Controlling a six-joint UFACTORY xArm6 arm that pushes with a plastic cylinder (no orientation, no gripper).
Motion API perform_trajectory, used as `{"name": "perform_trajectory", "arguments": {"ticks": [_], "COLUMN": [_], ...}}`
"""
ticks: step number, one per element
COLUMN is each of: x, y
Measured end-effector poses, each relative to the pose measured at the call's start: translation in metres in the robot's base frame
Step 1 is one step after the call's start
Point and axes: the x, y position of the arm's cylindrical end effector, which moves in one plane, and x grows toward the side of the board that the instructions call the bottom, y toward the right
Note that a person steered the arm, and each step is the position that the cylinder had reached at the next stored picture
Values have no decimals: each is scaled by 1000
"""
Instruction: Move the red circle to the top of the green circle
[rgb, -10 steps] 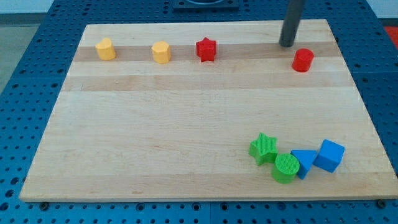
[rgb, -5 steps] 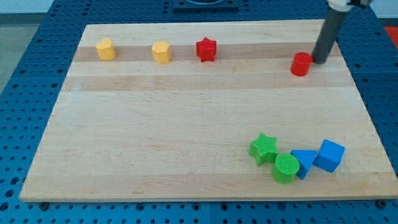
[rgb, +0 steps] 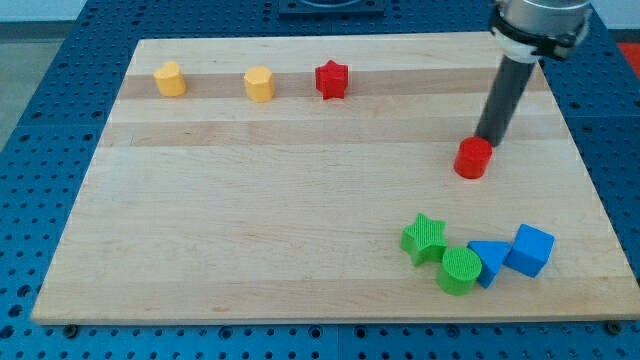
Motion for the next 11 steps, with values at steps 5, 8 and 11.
{"name": "perform_trajectory", "arguments": {"ticks": [5, 8, 11], "x": [105, 79, 97], "y": [1, 0, -18]}}
